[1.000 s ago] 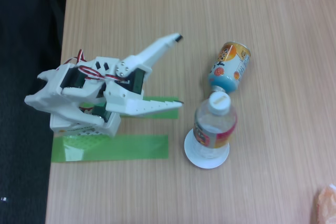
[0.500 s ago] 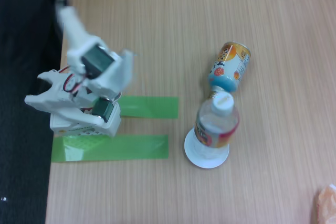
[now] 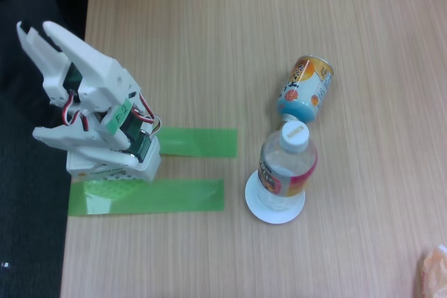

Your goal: Pick up the plastic bottle and stand it up on the white place

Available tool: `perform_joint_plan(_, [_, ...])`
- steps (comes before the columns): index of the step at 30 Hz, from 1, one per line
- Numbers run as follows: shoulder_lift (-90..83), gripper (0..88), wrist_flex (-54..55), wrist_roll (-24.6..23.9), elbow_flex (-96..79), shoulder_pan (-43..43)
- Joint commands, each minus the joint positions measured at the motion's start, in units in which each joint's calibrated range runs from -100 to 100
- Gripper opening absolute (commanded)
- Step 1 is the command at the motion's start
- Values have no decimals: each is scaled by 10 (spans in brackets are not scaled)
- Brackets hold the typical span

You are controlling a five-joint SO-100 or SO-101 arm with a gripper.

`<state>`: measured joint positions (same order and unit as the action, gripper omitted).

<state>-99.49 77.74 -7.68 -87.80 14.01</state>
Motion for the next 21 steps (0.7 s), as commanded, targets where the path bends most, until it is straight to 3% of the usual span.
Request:
perform_joint_plan(1, [1, 99, 54, -35, -15, -2])
perform_joint_plan(6, [2, 99, 88, -54, -34, -2])
perform_joint_plan(12, [2, 98, 89, -55, -31, -67])
perform_joint_plan(18, [2, 94, 92, -51, -58, -74])
perform_joint_plan(21, [2, 93, 143, -48, -100, -74])
